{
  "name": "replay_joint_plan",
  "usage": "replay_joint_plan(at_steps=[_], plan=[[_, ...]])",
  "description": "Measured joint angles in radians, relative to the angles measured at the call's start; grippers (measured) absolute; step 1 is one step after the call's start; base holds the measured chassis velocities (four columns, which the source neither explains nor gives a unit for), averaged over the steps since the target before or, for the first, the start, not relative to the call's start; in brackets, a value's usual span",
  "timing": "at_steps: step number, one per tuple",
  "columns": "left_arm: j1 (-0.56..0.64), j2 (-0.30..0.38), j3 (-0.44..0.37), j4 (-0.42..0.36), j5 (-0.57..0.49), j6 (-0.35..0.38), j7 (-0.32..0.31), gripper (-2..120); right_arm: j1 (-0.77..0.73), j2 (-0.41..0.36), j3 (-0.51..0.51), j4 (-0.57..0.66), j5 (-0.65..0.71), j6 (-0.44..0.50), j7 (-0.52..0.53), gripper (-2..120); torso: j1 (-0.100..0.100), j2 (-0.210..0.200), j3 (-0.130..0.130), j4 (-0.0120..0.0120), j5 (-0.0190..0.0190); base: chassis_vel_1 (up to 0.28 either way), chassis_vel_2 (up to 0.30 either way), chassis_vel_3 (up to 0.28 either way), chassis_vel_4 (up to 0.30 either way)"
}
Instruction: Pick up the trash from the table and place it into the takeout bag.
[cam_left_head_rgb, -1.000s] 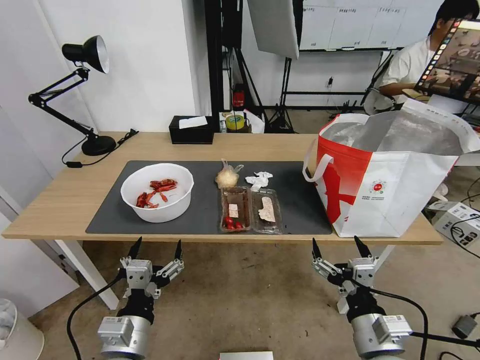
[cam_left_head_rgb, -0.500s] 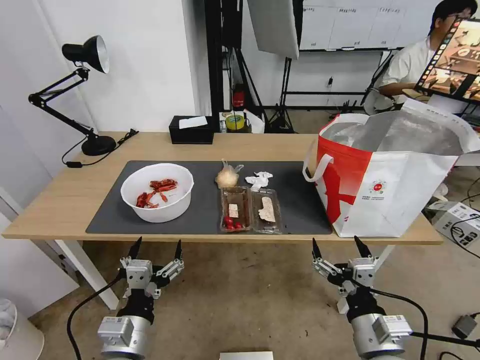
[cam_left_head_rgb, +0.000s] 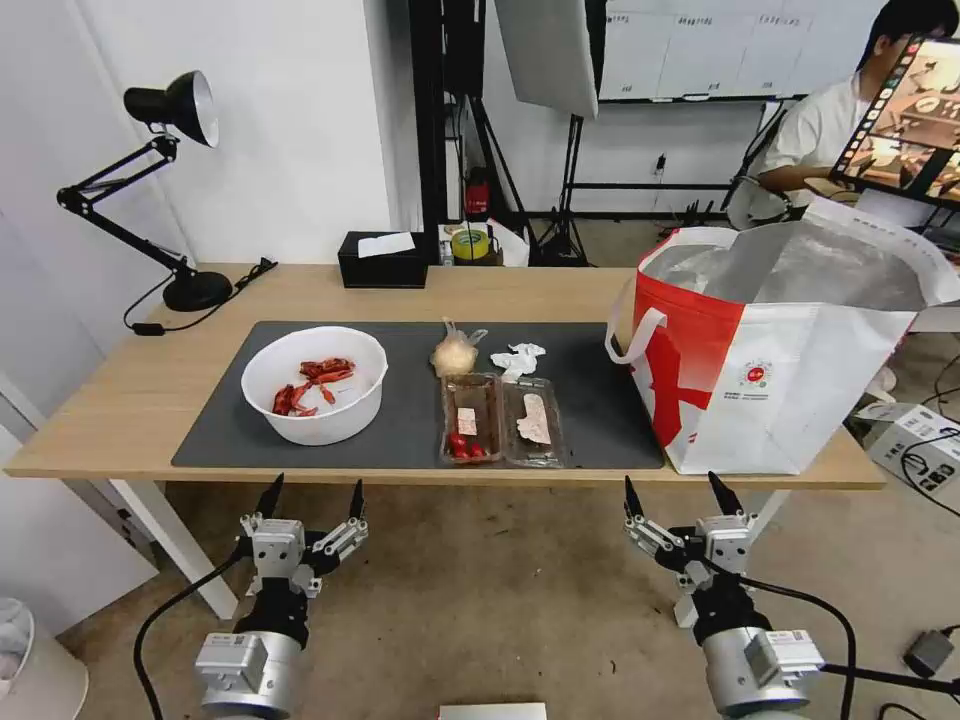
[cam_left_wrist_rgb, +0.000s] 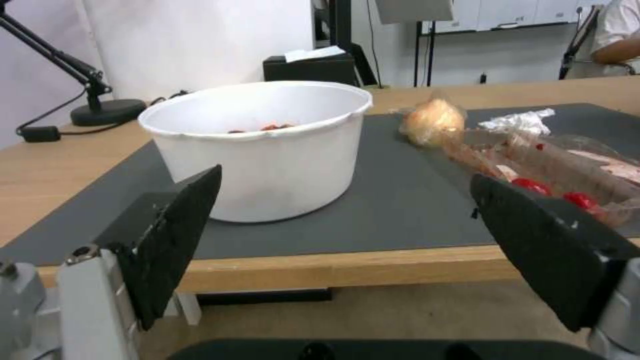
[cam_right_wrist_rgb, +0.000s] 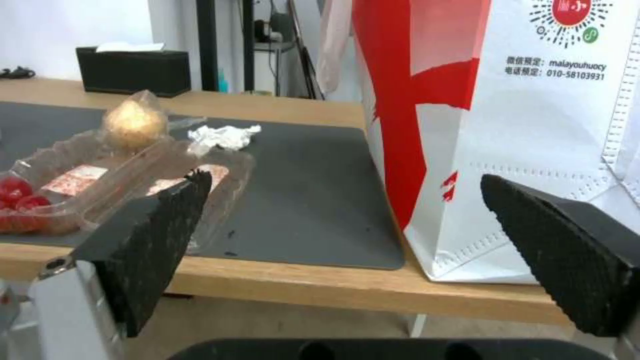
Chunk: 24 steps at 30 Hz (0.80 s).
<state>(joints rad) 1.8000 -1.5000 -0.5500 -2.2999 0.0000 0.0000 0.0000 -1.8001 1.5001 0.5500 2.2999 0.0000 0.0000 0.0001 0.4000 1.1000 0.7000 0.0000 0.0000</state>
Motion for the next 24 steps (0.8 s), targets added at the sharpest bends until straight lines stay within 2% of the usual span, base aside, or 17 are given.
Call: replay_joint_plan(at_steps=[10,14,15,18,21,22,24], plan=[[0.000,0.000,0.000,0.000,0.000,0.000,0.000,100,0.000,0.000,0.000,0.000,0.000,0.000,0.000,100,0.000,0.000,0.000,0.0000,0.0000,0.000,0.000,0.000,0.000],[-0.007,0.004,-0.003,-0.004,-0.014,0.034,-0.007,100,0.011,-0.029,0.009,0.001,0.031,-0.034,0.000,100,0.000,0.000,0.000,-0.0001,0.0000,0.000,0.000,0.000,0.000],[-0.015,0.009,-0.006,-0.009,-0.029,0.070,-0.017,100,0.025,-0.059,0.019,0.004,0.064,-0.069,0.000,100,0.000,0.000,0.000,0.0000,0.0001,0.000,0.000,0.000,0.000],[-0.018,0.011,-0.007,-0.011,-0.037,0.089,-0.020,100,0.030,-0.082,0.022,0.005,0.073,-0.078,0.000,100,0.000,0.000,0.000,0.0001,0.0004,0.000,0.000,0.000,0.000],[-0.040,0.026,-0.015,-0.024,-0.077,0.179,-0.043,100,0.064,-0.151,0.045,0.007,0.150,-0.156,0.000,100,0.000,0.000,0.000,-0.0001,0.0000,0.000,0.000,0.000,0.000],[-0.040,0.026,-0.015,-0.024,-0.077,0.179,-0.043,100,0.064,-0.151,0.045,0.007,0.150,-0.156,0.000,100,0.000,0.000,0.000,-0.0001,0.0000,0.000,0.000,0.000,0.000],[-0.058,0.037,-0.022,-0.036,-0.111,0.257,-0.063,100,0.099,-0.220,0.071,0.012,0.235,-0.242,-0.002,100,0.000,0.000,0.000,0.0000,0.0001,0.000,0.000,0.000,0.000]])
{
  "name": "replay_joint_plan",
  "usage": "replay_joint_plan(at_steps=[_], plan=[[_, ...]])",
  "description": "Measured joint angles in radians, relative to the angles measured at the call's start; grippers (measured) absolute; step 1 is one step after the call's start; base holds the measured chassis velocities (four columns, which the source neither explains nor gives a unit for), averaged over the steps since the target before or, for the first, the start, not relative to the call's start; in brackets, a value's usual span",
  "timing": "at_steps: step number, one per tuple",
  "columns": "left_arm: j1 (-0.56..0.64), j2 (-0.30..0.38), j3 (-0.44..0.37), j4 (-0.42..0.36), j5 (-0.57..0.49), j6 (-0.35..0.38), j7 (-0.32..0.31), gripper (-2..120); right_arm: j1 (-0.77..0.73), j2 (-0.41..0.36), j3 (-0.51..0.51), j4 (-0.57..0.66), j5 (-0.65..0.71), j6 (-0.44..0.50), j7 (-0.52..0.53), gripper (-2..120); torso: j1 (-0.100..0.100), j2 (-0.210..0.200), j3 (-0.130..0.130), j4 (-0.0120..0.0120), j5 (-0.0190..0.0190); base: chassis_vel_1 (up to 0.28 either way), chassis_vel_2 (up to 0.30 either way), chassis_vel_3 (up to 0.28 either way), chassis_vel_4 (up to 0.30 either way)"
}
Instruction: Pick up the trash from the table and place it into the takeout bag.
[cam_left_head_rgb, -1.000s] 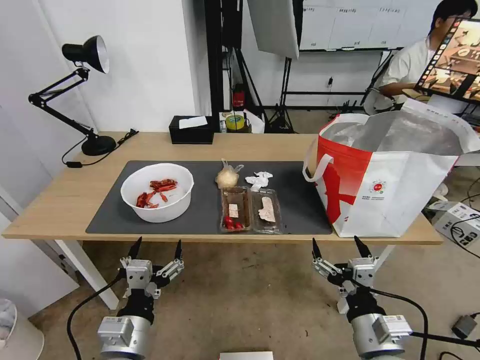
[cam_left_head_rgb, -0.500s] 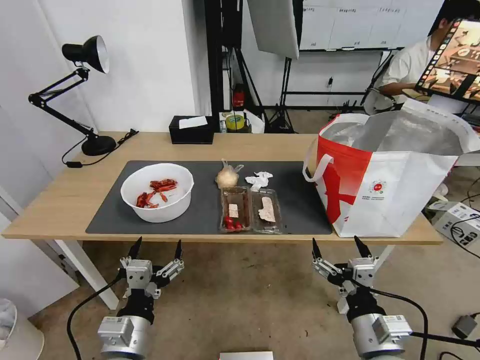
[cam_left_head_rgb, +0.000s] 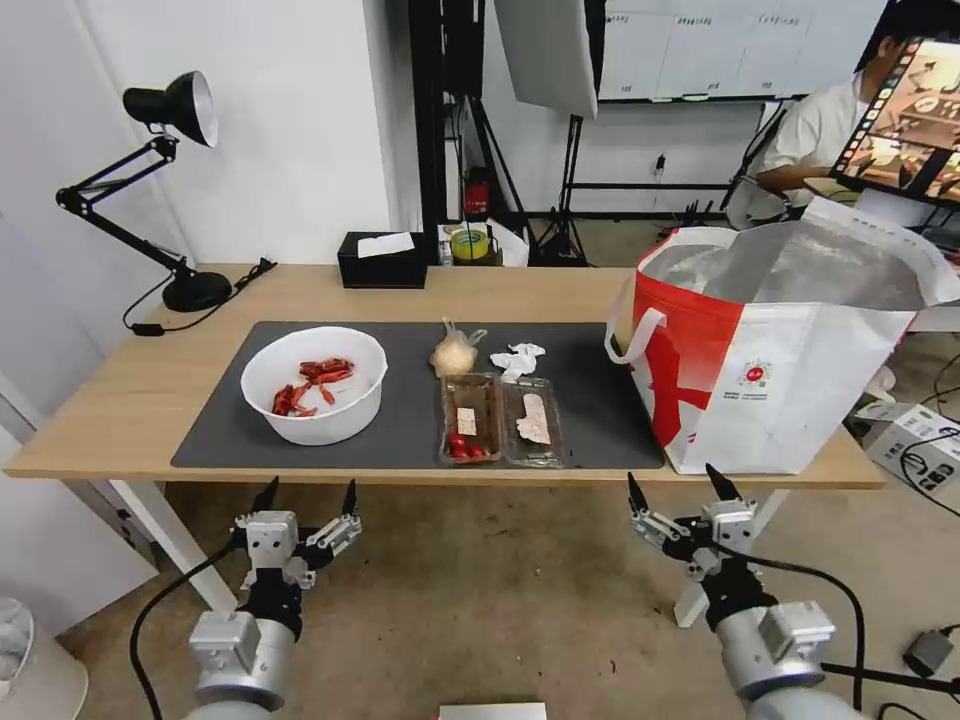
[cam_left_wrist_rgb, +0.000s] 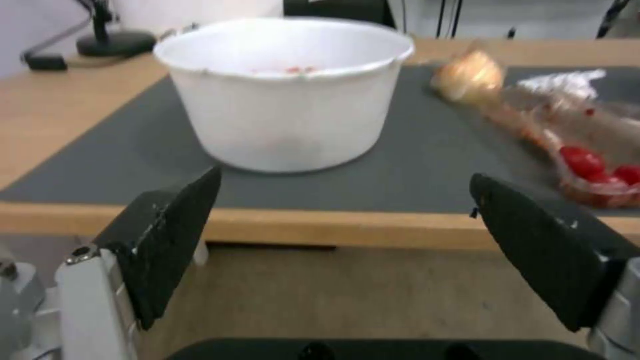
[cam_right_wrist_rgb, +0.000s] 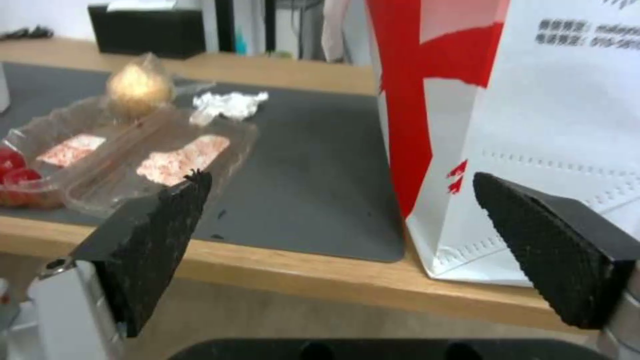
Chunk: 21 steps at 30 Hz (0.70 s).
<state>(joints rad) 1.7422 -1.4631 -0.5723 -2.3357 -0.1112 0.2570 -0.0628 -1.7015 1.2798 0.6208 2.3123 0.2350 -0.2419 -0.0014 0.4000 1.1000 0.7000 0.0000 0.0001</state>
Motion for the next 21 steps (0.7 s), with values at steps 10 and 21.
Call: replay_joint_plan(at_steps=[10,21], plan=[[-0.047,0.040,-0.025,-0.038,-0.107,0.221,-0.064,100,0.095,-0.158,0.042,0.001,0.224,-0.175,-0.017,100,0.000,0.000,0.000,0.0001,0.0004,0.000,0.000,0.000,0.000],[-0.048,0.046,-0.023,-0.039,-0.136,0.197,-0.067,100,0.097,-0.129,0.023,-0.013,0.222,-0.143,-0.021,100,0.000,0.000,0.000,0.0000,-0.0001,0.000,0.000,0.000,0.000]])
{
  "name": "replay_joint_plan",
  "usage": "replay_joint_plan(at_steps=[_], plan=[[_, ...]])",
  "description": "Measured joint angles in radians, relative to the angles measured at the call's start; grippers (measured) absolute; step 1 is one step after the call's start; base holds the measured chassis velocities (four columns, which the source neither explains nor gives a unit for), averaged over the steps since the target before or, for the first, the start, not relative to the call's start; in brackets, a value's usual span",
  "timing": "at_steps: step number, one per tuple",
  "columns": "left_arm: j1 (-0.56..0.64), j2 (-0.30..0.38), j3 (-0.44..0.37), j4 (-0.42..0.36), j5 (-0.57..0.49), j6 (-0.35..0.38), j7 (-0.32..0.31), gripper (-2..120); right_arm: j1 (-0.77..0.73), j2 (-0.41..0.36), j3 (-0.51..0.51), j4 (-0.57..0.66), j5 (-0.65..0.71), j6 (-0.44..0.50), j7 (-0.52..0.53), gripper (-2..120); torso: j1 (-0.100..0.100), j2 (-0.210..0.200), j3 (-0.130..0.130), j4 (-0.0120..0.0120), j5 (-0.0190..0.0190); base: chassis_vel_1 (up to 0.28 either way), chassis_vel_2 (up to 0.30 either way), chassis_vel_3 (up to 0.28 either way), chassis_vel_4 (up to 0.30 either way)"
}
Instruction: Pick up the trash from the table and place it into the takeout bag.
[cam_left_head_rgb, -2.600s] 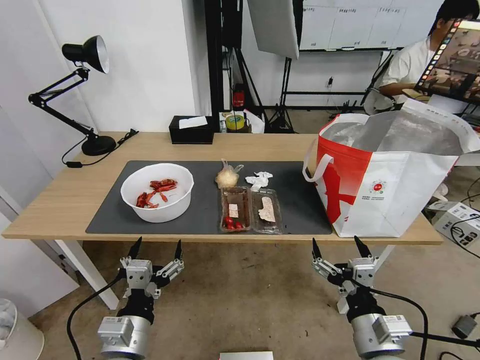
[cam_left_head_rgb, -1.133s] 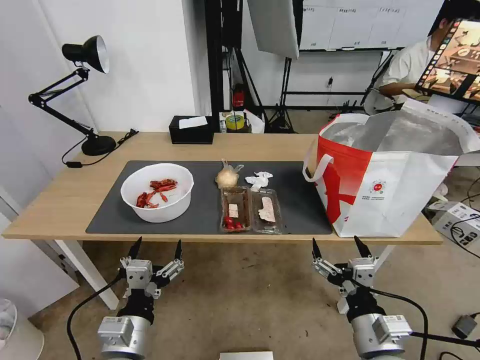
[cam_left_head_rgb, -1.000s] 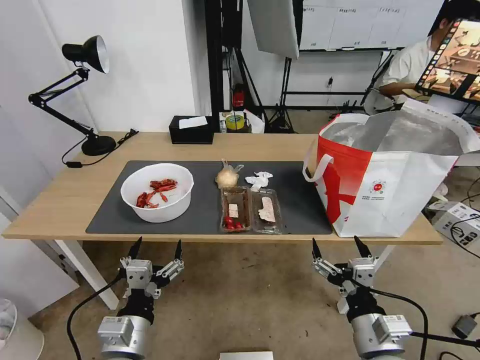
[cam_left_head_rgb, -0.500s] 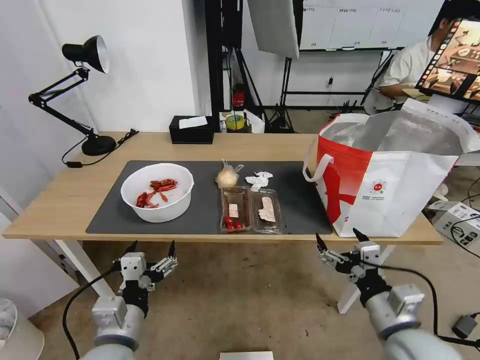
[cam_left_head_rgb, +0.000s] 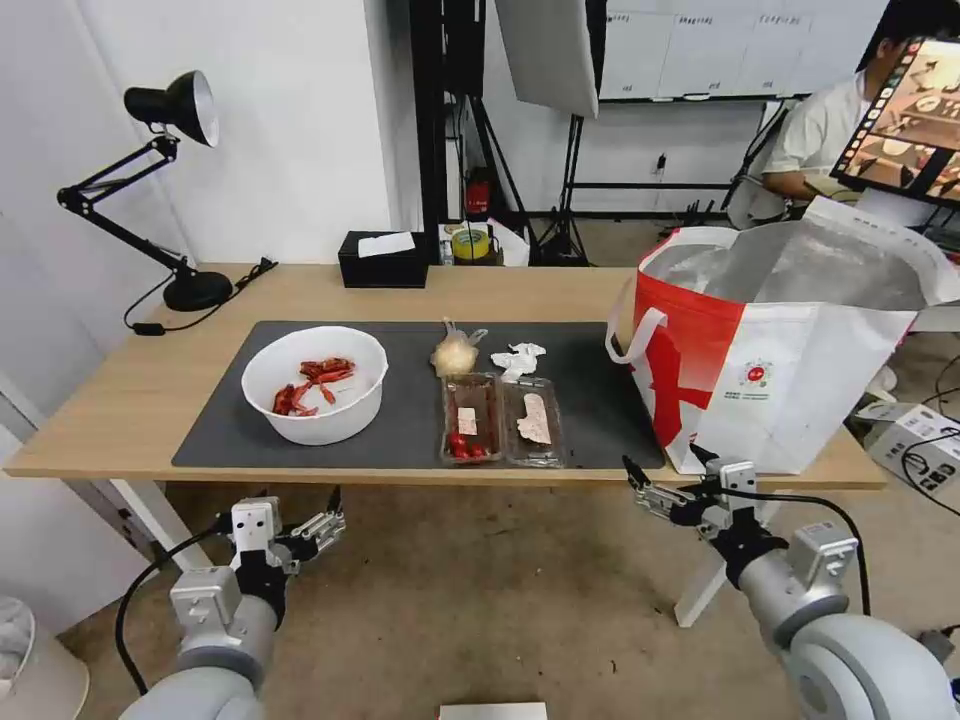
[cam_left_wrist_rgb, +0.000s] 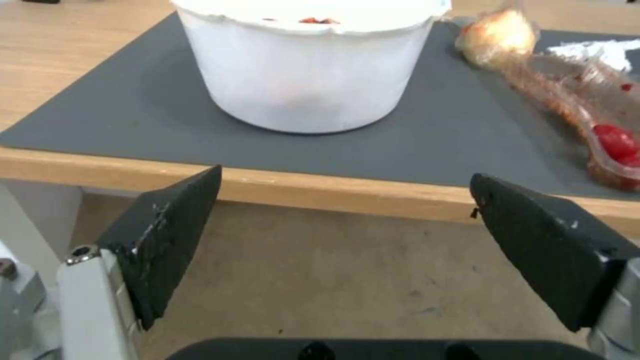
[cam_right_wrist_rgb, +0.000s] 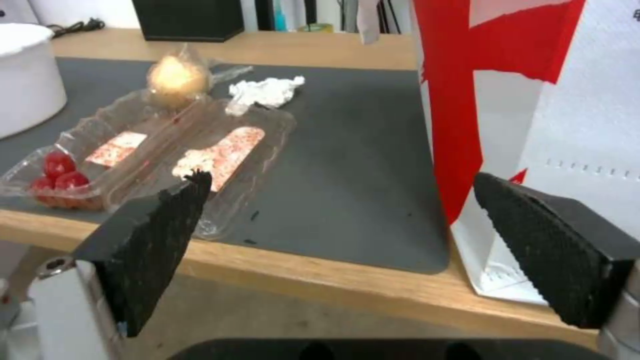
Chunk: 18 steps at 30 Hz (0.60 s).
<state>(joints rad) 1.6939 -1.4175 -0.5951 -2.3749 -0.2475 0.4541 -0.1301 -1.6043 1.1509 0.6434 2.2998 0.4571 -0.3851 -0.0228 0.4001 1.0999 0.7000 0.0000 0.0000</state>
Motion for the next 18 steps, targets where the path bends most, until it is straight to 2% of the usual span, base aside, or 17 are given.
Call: replay_joint_plan(at_steps=[18], plan=[[-0.004,-0.005,0.017,0.006,-0.090,-0.061,-0.009,100,0.011,0.015,-0.017,-0.018,0.005,0.074,0.006,100,0.000,0.000,0.000,0.0000,0.0001,0.000,0.000,0.000,0.000]])
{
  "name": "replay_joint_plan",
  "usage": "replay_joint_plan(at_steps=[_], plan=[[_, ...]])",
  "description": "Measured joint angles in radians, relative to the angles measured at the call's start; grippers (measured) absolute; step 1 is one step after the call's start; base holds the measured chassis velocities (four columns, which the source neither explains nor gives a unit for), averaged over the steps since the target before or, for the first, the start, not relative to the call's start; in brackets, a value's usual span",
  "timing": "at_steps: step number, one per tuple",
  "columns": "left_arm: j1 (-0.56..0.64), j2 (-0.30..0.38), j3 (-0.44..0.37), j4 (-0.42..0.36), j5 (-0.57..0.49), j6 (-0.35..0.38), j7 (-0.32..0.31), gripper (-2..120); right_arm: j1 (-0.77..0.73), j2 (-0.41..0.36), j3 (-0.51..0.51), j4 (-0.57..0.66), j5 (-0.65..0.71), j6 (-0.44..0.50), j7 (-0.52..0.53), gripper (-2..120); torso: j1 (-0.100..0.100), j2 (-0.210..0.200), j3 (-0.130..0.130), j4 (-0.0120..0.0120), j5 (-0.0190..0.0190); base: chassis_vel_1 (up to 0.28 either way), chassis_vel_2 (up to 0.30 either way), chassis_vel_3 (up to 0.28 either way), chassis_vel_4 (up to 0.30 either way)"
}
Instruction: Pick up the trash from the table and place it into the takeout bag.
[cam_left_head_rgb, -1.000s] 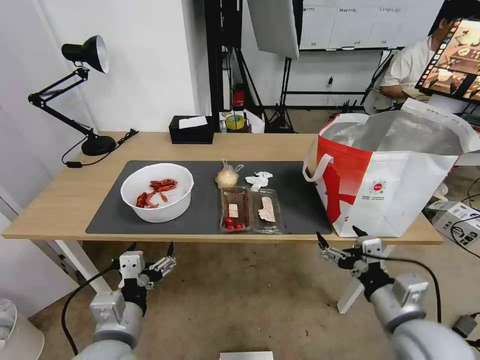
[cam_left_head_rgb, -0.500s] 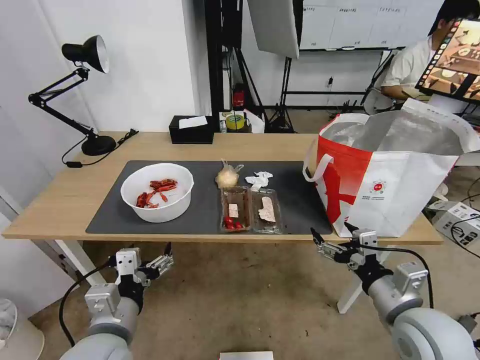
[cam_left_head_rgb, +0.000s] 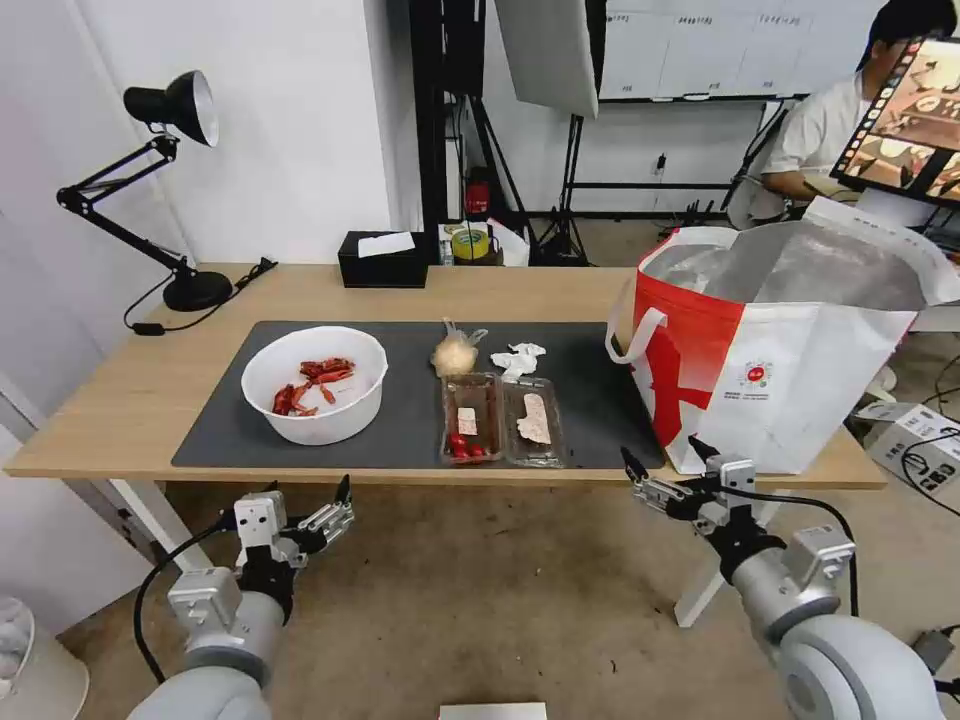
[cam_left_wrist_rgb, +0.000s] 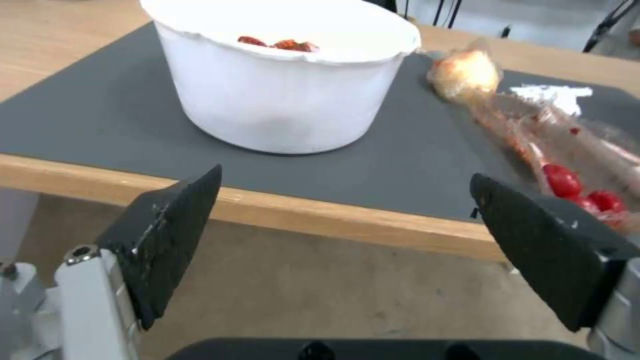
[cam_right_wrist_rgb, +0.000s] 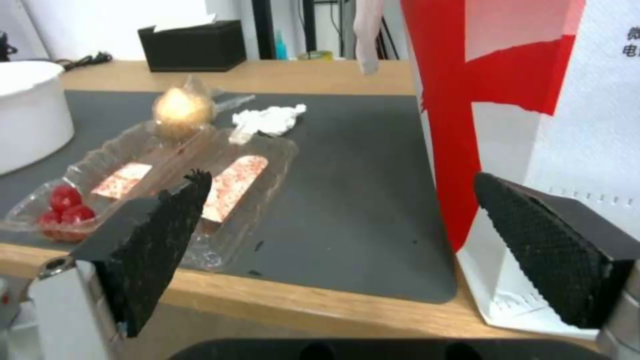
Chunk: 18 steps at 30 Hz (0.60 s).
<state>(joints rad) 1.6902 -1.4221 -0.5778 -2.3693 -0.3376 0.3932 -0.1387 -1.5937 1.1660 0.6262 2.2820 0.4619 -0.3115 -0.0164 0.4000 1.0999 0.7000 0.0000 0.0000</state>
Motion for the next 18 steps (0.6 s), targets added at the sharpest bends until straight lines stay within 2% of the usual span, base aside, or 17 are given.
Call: replay_joint_plan(at_steps=[13,16,17,18], plan=[[-0.009,0.001,0.017,-0.012,-0.162,-0.002,-0.030,100,0.003,0.001,-0.004,-0.003,0.011,0.006,0.006,100,0.000,0.000,0.000,0.0000,0.0000,0.000,0.000,0.000,0.000],[-0.013,0.010,0.015,-0.014,-0.175,-0.002,-0.039,100,0.001,0.004,-0.019,0.011,0.123,-0.009,0.036,100,0.000,0.000,0.000,0.0000,-0.0001,0.000,0.000,0.000,0.000],[-0.013,0.010,0.015,-0.014,-0.175,-0.002,-0.039,100,0.001,0.004,-0.019,0.011,0.123,-0.009,0.036,100,0.000,0.000,0.000,0.0000,-0.0001,0.000,0.000,0.000,0.000],[-0.013,0.014,0.013,-0.015,-0.175,-0.002,-0.040,100,0.002,0.008,-0.029,0.021,0.196,-0.025,0.061,100,0.000,0.000,0.000,0.0000,-0.0002,0.000,0.000,0.000,0.000]])
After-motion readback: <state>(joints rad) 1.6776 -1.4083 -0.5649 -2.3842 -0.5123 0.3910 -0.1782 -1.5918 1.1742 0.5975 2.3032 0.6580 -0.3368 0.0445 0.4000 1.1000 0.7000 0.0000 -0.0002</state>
